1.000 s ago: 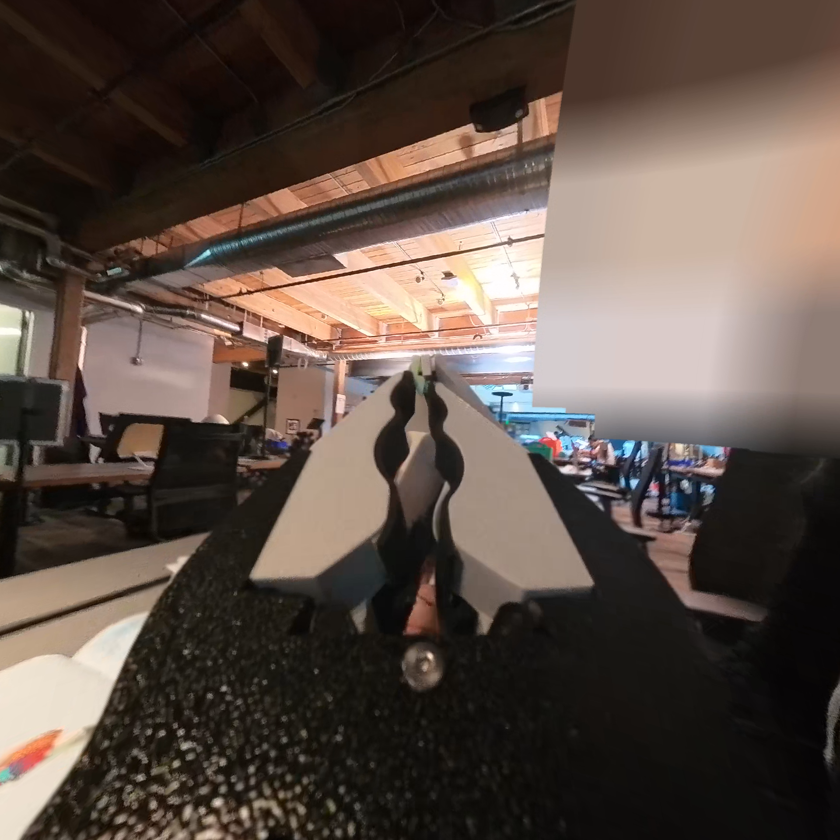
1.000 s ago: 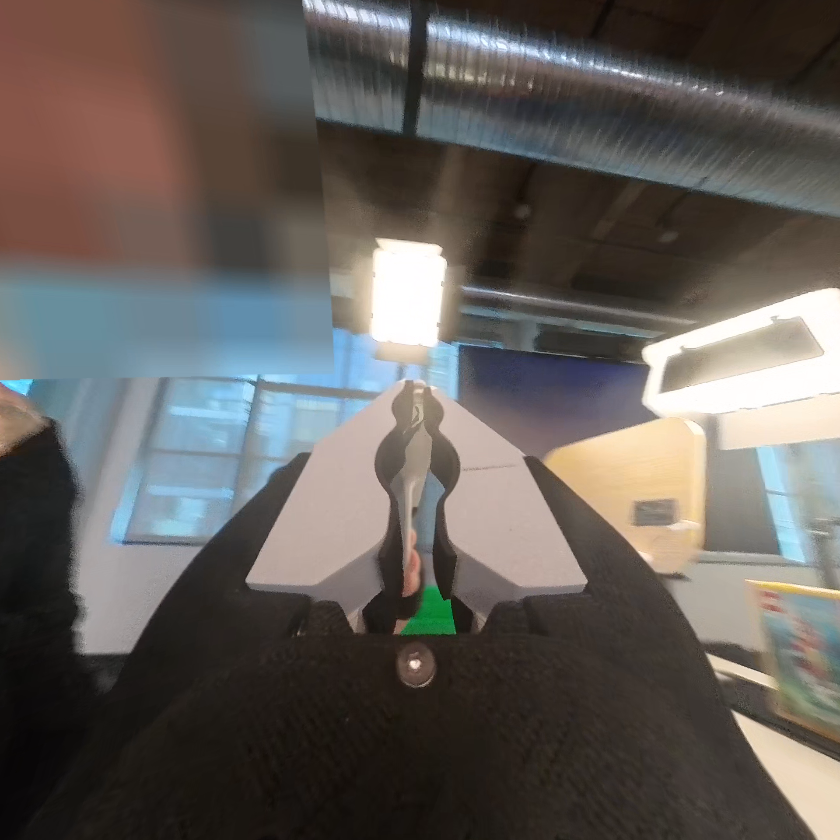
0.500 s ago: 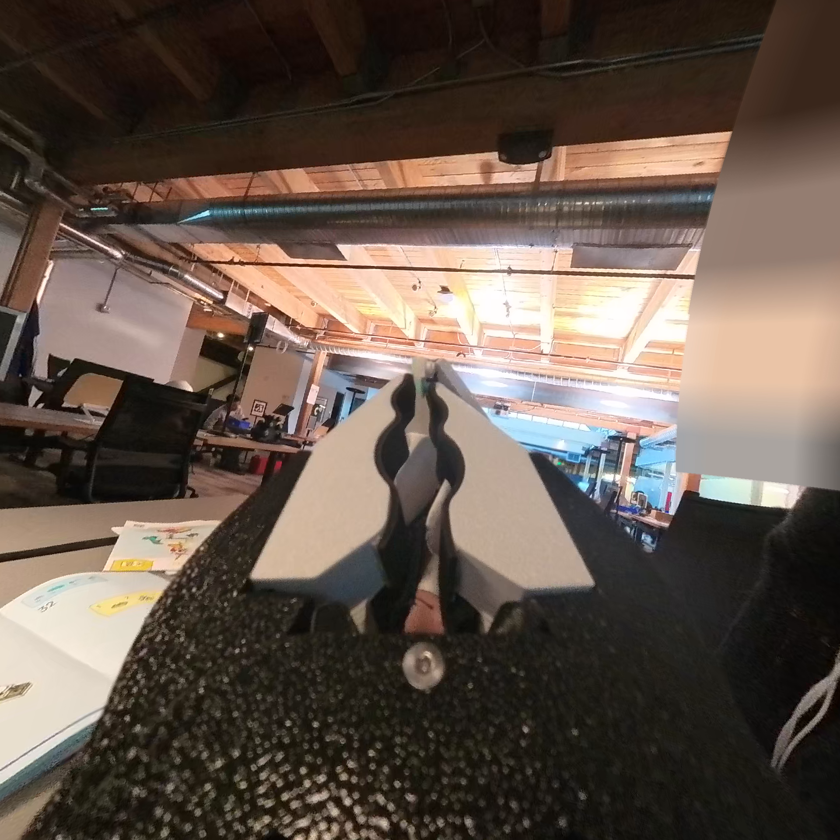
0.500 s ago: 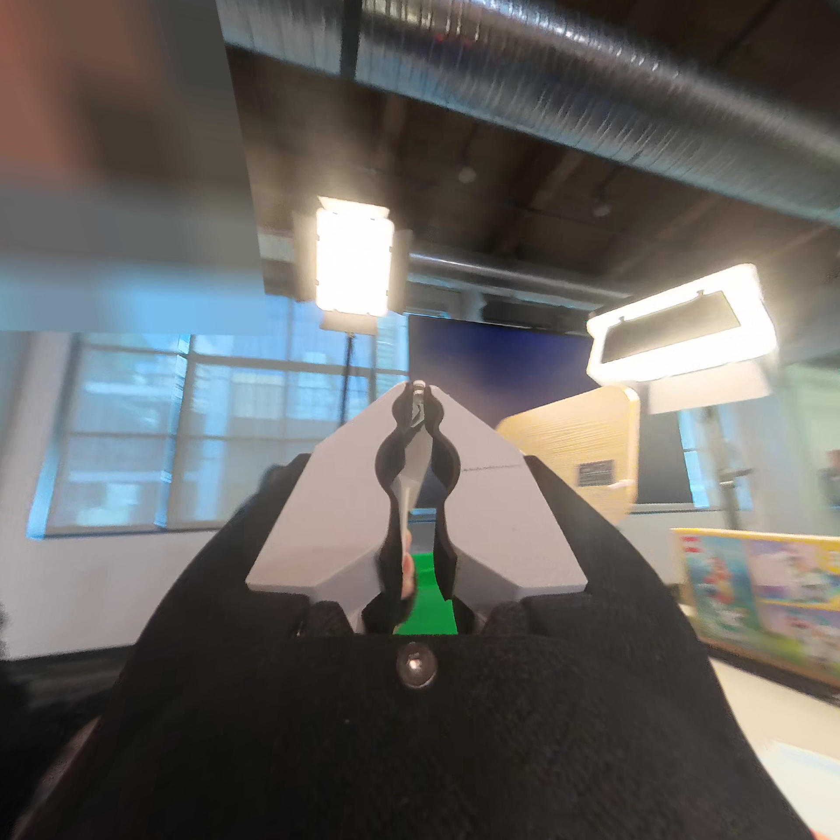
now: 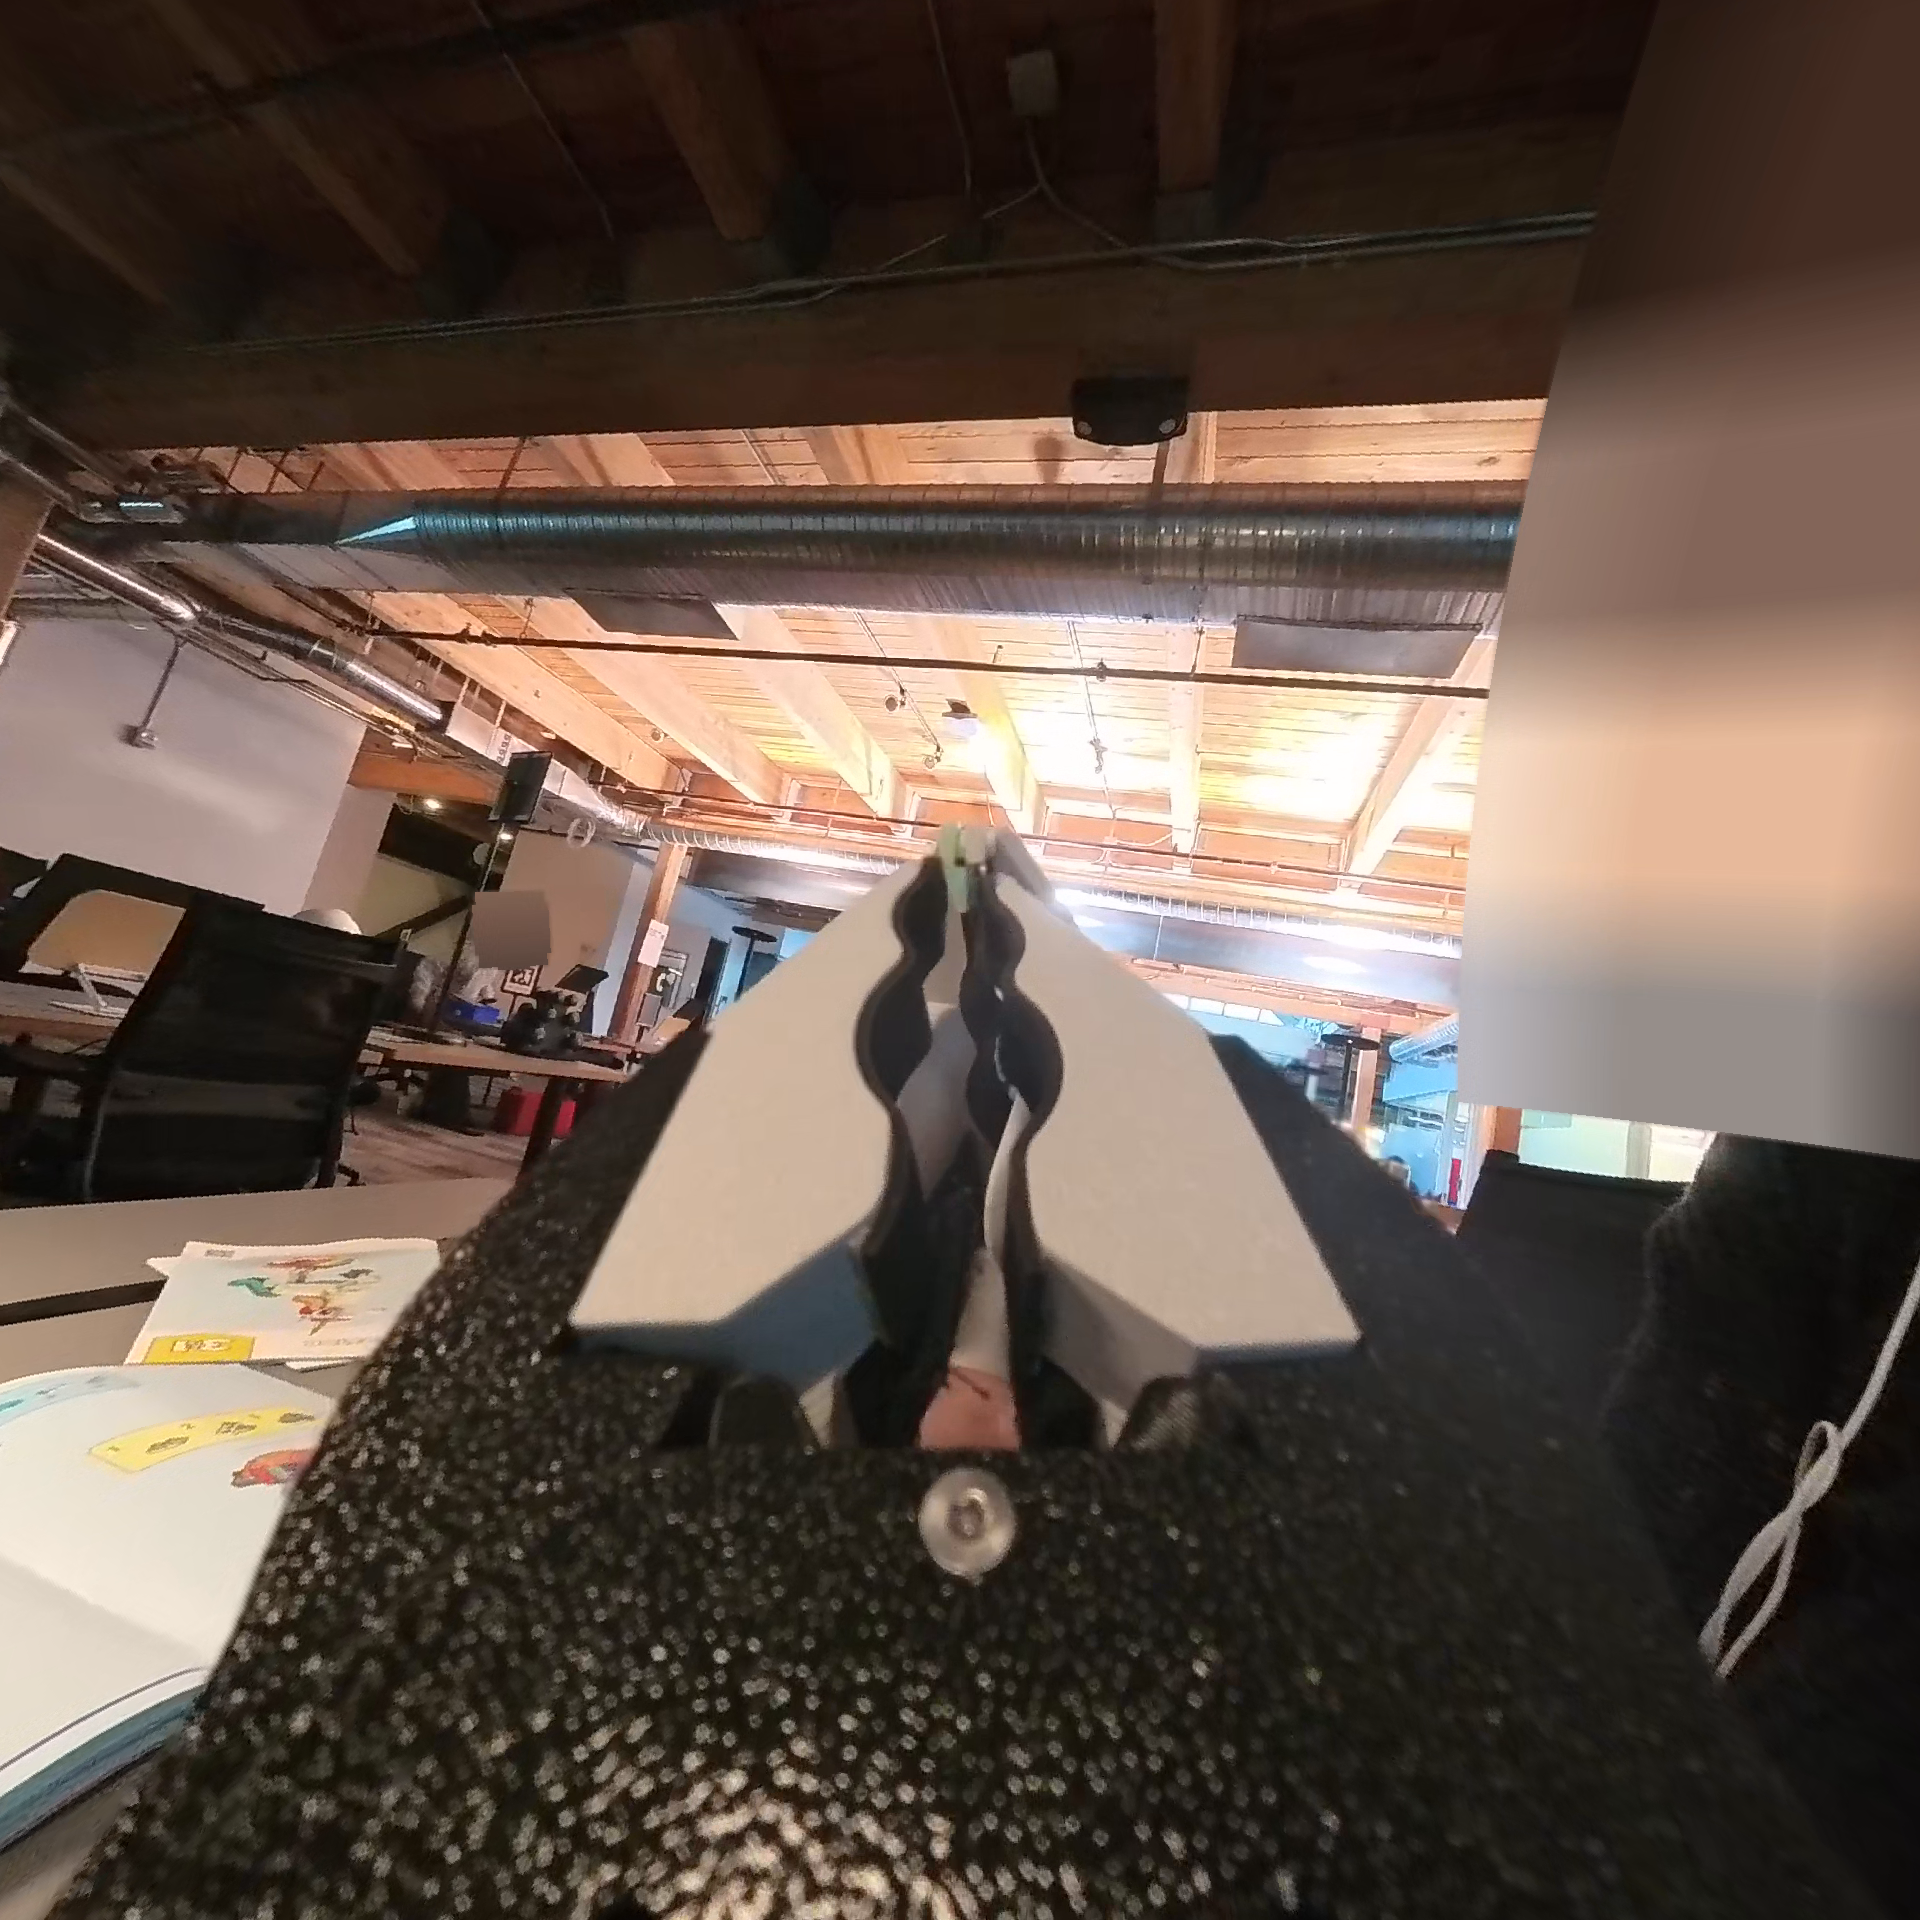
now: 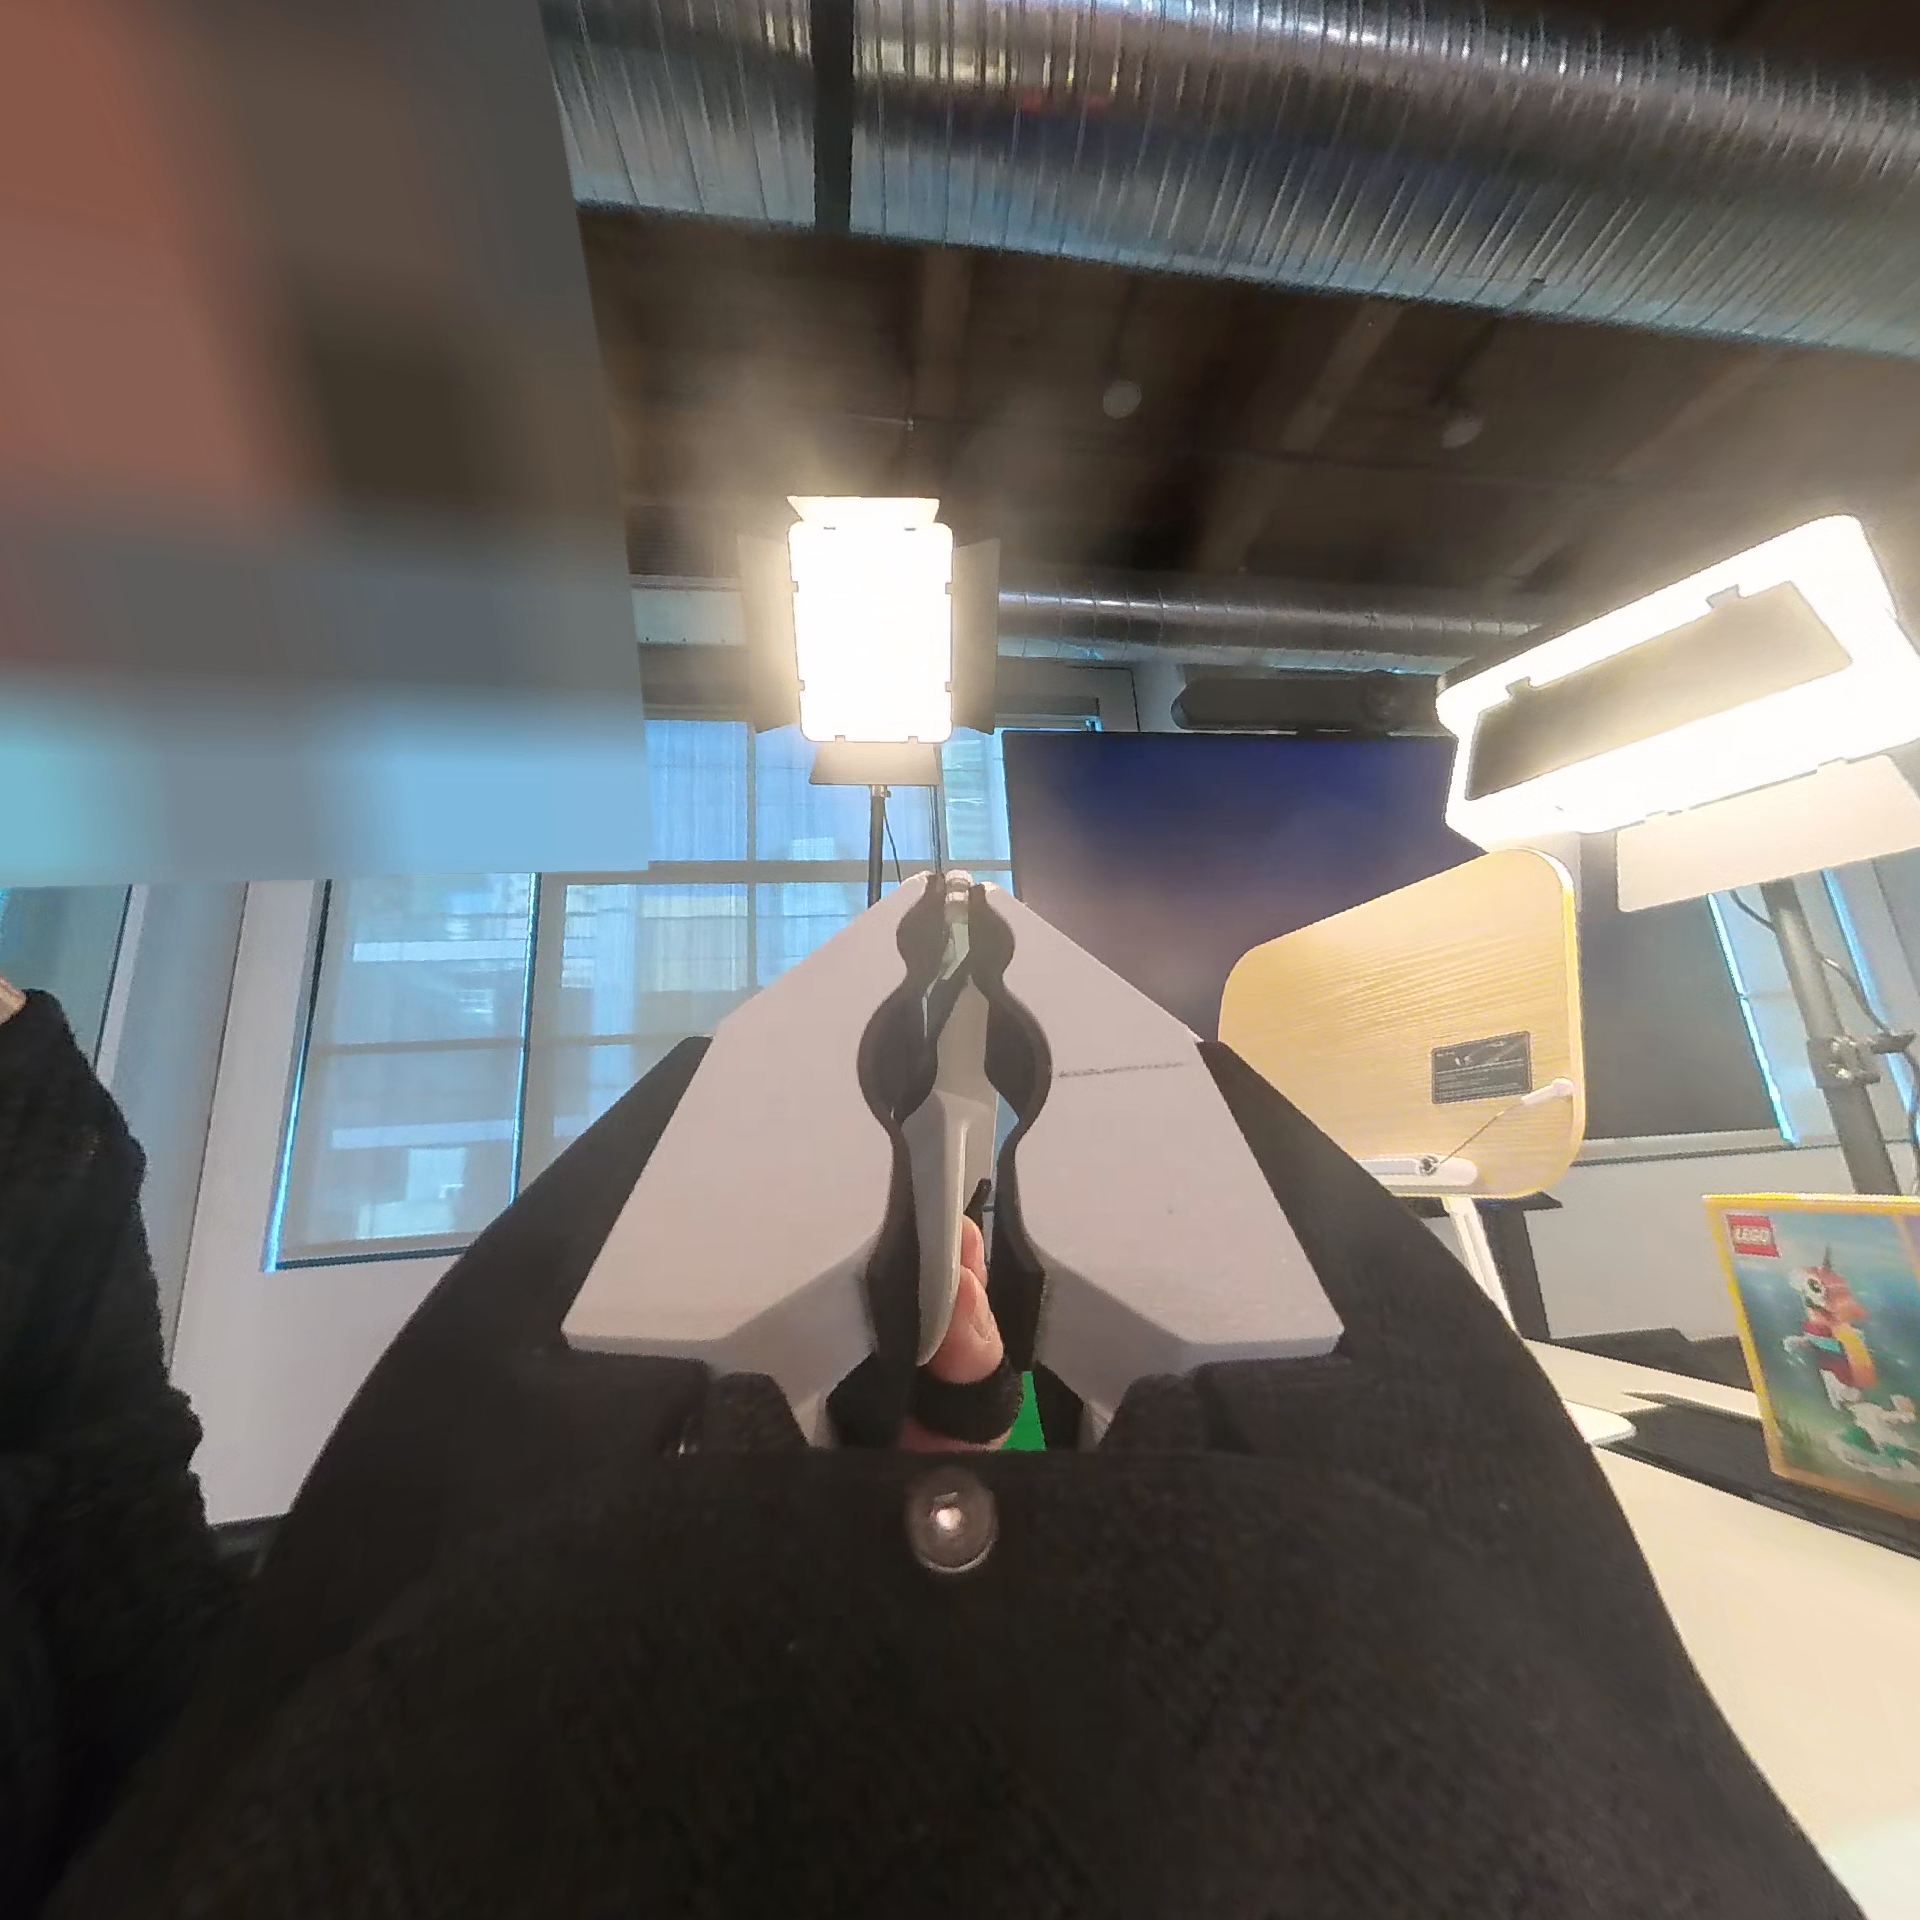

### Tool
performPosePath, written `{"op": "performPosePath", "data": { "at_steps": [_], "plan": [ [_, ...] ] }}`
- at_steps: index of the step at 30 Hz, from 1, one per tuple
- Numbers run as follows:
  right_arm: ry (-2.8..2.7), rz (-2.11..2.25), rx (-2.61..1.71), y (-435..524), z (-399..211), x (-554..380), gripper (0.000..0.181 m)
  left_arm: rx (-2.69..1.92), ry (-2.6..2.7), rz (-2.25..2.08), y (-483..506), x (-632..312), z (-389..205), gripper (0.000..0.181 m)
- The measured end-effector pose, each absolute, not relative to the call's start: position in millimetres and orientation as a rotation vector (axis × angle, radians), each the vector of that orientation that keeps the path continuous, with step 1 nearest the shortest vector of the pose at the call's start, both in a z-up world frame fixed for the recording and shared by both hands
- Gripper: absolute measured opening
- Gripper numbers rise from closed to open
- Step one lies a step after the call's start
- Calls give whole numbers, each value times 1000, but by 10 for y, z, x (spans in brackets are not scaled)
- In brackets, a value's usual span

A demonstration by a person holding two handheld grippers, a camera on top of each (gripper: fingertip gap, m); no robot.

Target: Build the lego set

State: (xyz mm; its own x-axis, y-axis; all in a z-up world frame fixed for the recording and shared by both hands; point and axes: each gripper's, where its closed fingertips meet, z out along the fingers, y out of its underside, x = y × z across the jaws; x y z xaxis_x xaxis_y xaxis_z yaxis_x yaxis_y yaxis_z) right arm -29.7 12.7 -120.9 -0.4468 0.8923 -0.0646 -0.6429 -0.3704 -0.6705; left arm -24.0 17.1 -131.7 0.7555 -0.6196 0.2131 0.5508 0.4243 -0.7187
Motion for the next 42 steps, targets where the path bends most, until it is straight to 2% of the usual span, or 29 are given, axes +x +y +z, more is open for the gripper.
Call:
{"op": "performPosePath", "data": {
  "at_steps": [9, 11, 12, 13, 16, 19, 42],
  "plan": [
    [-683, 1981, -527, 134, -1207, -296, 3, -861, 105, -724, 164, -230, -1313, 5],
    [-654, 1999, -537, 178, -1200, -289, 2, -865, 132, -735, 154, -189, -1312, 15],
    [-648, 2003, -550, 202, -1208, -298, 3, -858, 182, -767, 117, -112, -1300, 41],
    [-638, 2006, -558, 226, -1214, -299, 2, -863, 179, -785, 125, -95, -1297, 42],
    [-643, 2004, -560, 233, -1224, -299, 2, -868, 151, -778, 154, -126, -1311, 35],
    [-656, 2008, -547, 196, -1221, -300, 2, -869, 116, -769, 174, -194, -1315, 16],
    [-668, 2077, -466, 66, -1196, -228, 3, -748, 70, -1037, 85, -181, -1257, 6]
  ]
}}
